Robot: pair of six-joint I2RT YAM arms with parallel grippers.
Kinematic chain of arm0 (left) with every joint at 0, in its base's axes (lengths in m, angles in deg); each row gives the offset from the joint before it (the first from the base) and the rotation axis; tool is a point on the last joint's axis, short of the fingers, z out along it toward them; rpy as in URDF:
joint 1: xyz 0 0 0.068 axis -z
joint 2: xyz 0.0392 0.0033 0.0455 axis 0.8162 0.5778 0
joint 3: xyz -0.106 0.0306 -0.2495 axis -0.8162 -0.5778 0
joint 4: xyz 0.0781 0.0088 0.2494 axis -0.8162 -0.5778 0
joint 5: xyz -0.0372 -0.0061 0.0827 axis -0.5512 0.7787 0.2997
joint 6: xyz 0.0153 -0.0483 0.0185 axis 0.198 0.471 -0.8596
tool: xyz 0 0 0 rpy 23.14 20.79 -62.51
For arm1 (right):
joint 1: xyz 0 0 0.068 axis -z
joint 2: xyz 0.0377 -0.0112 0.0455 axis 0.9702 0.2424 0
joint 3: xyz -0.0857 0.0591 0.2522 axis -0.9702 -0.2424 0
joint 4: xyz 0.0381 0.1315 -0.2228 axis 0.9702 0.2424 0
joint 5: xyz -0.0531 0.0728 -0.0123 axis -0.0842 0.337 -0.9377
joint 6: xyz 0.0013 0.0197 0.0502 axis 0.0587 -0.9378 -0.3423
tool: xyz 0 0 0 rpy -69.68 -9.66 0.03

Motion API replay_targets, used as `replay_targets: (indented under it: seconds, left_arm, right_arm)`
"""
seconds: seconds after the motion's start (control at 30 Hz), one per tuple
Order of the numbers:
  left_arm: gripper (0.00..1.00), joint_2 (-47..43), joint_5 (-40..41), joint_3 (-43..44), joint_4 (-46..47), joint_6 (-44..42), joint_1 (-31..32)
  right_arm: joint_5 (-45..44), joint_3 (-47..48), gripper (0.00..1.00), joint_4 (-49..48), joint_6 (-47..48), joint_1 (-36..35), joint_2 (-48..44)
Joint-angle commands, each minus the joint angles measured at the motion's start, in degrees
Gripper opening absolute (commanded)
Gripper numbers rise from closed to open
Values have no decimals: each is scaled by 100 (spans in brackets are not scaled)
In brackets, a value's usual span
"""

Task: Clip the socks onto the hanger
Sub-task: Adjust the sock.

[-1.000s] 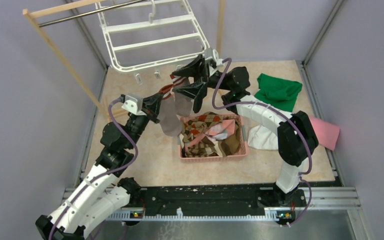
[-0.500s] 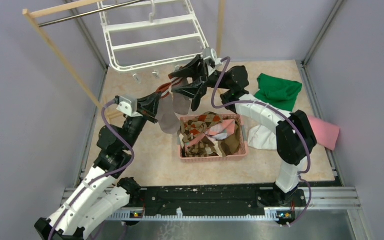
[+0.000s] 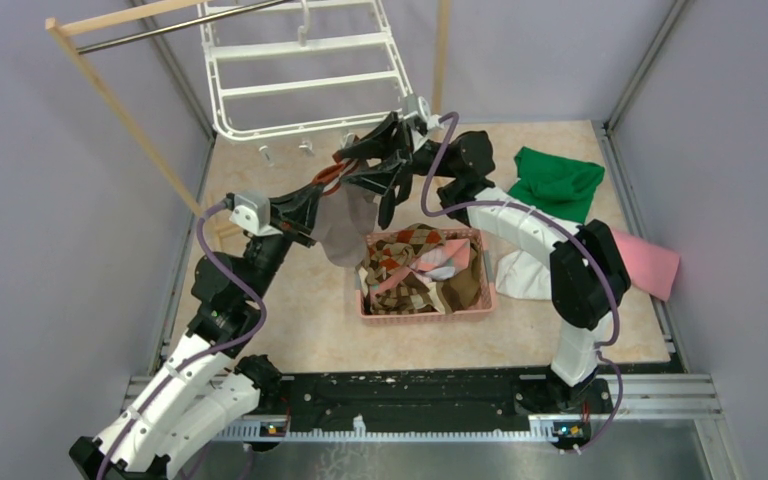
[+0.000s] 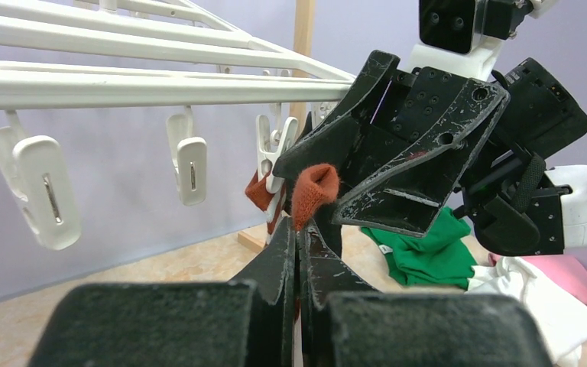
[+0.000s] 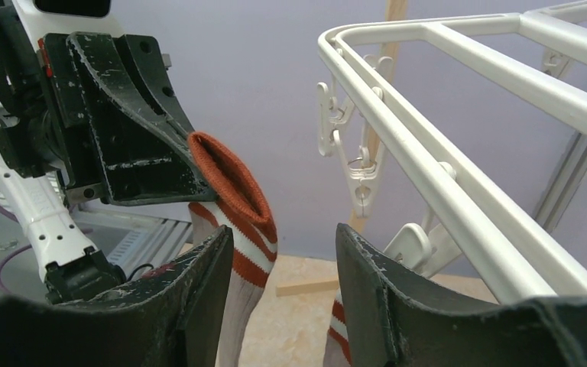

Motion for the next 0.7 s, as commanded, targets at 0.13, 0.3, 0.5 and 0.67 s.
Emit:
replay_targets:
  seconds: [0.13,0.3,0.5,0.67]
  left_arm:
    - [0,-31,-80,-112,488,136,-5]
    - [0,-45,-94,-123,533,161,3]
    - [0,-147,-95,-229,696,279,0]
    - [0,-262,-90,-387,907,460,-4]
  right_arm:
    - [86,402,44,-361,-170,-97,50]
    - [109,390,41,-358,-180,-124,61]
    - [114,379,42,-373,-211,-143,37]
    - [109,427,41,-426,-265,-182,15]
